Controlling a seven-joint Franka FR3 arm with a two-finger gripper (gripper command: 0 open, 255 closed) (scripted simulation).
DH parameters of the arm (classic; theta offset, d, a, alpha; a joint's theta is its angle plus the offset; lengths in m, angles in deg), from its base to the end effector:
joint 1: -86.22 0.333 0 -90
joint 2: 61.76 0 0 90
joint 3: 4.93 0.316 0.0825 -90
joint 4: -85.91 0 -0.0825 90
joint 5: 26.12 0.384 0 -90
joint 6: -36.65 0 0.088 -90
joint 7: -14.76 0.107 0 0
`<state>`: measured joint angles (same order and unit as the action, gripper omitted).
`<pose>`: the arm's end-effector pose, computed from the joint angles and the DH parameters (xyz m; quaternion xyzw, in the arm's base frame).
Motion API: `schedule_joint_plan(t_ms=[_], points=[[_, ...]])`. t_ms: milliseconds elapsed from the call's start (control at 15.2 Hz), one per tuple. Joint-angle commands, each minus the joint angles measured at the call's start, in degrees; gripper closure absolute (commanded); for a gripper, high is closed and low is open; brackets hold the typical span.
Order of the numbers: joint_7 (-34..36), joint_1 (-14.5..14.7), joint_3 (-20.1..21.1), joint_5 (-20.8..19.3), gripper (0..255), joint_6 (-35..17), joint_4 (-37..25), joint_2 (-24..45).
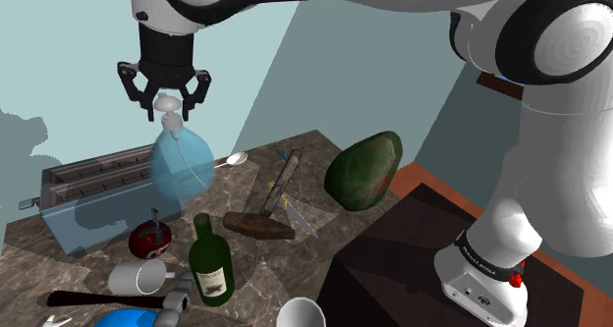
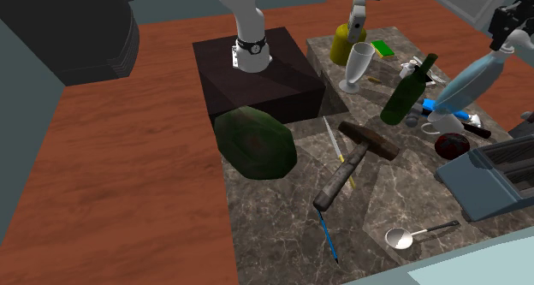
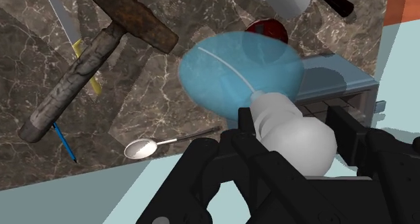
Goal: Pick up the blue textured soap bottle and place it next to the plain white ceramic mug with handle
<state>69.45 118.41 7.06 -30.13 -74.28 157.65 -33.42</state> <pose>0.5433 0.4732 0.5029 -0.9900 0.0990 -0.0540 0.0848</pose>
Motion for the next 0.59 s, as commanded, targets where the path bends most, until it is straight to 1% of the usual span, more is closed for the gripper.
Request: schedule_joint_plan(t_ms=[0, 528], points=[[-0.17, -0.27, -0.03, 0.08, 255, -1.76, 1.99, -0.31], [-0.12, -0.51, -0.15, -0.05, 255, -7.71, 7.58, 0.08]])
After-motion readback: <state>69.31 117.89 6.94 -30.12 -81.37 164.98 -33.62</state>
